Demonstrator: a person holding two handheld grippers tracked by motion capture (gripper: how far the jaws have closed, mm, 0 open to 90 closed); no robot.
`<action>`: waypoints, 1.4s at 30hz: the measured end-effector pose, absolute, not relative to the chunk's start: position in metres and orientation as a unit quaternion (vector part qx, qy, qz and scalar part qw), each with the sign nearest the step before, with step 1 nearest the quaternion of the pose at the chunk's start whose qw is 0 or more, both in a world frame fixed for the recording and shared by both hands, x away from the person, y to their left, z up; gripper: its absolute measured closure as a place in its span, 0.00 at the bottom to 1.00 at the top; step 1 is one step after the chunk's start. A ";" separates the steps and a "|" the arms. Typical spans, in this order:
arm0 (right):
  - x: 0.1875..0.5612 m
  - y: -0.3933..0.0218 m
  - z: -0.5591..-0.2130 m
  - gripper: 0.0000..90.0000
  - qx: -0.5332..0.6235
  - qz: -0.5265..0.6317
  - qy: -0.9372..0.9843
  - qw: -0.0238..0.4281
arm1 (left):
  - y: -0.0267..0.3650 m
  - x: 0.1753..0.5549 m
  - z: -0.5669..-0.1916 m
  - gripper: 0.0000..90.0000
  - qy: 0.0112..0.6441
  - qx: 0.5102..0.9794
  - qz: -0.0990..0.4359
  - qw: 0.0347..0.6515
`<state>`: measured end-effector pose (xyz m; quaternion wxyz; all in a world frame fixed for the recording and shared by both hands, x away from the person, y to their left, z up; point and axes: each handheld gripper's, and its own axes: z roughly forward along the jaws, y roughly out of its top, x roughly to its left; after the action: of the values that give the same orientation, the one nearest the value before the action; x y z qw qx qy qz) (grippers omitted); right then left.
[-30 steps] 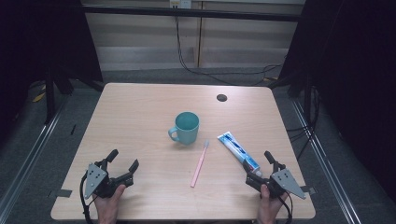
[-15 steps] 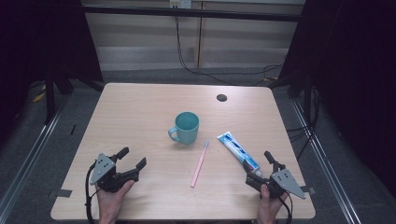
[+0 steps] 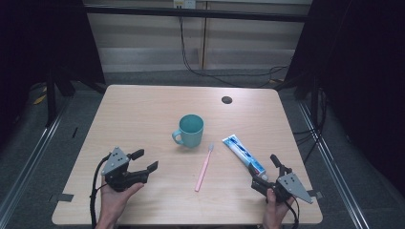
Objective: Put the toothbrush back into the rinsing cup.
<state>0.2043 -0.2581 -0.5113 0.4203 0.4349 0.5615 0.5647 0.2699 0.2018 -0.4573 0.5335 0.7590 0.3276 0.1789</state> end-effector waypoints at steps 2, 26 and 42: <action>0.204 -0.258 -0.511 0.15 0.433 0.567 0.561 0.420 | 0.197 0.272 -0.455 0.33 0.325 0.768 0.177 0.523; 0.204 -0.258 -0.511 0.15 0.433 0.567 0.562 0.419 | 0.146 0.294 -0.428 0.44 0.304 0.851 0.071 0.421; 0.204 -0.258 -0.511 0.15 0.433 0.567 0.561 0.419 | 0.108 0.316 -0.400 0.53 0.300 0.873 -0.009 0.384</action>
<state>0.2041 -0.2582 -0.5115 0.4189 0.4332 0.5613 0.5672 0.3159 0.1082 -0.4002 0.3837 0.8732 0.3004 -0.0088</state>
